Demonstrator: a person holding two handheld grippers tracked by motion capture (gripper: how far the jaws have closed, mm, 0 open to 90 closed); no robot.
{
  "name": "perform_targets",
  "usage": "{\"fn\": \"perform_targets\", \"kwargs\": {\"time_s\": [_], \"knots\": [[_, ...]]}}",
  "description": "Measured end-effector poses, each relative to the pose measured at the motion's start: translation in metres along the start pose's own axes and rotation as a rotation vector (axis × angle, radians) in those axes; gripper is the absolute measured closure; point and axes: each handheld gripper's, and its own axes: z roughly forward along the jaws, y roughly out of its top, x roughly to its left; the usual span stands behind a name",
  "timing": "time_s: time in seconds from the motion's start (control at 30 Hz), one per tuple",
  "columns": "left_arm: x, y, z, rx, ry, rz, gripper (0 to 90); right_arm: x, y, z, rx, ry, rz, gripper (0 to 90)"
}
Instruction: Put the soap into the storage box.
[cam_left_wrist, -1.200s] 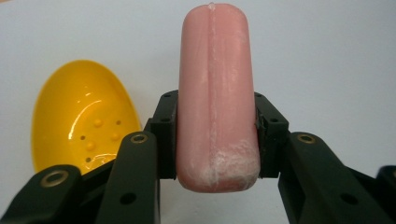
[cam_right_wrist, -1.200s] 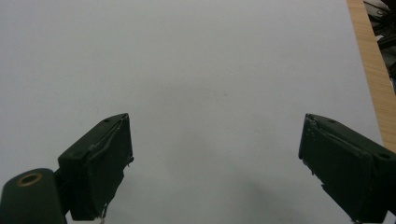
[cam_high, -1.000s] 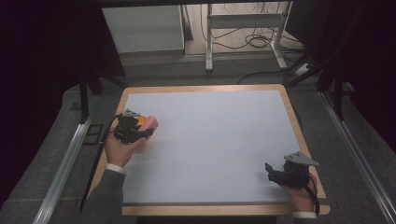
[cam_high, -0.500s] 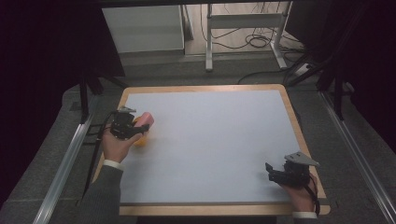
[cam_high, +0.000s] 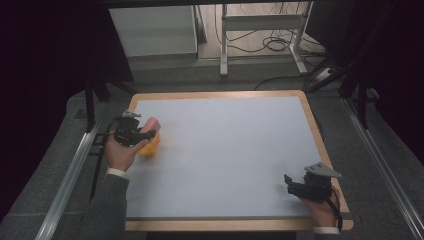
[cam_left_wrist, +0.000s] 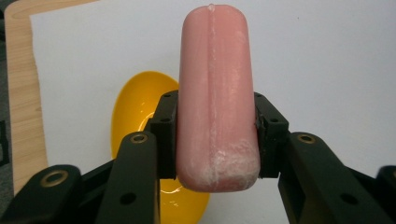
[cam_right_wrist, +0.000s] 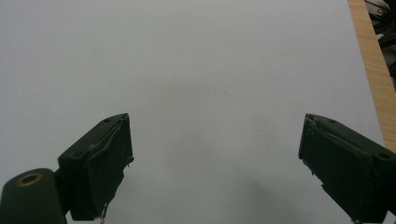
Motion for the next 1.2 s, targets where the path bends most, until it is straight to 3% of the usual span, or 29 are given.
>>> {"fn": "perform_targets", "kwargs": {"time_s": [0.57,1.2], "knots": [[0.023,-0.01,0.014,0.027,0.041,-0.06,60.4,0.001,0.0,0.001,0.004,-0.001,-0.002,9.5],[0.022,-0.026,0.037,0.093,0.056,-0.054,60.2,0.001,-0.001,0.001,0.004,-0.004,-0.005,9.5]]}}
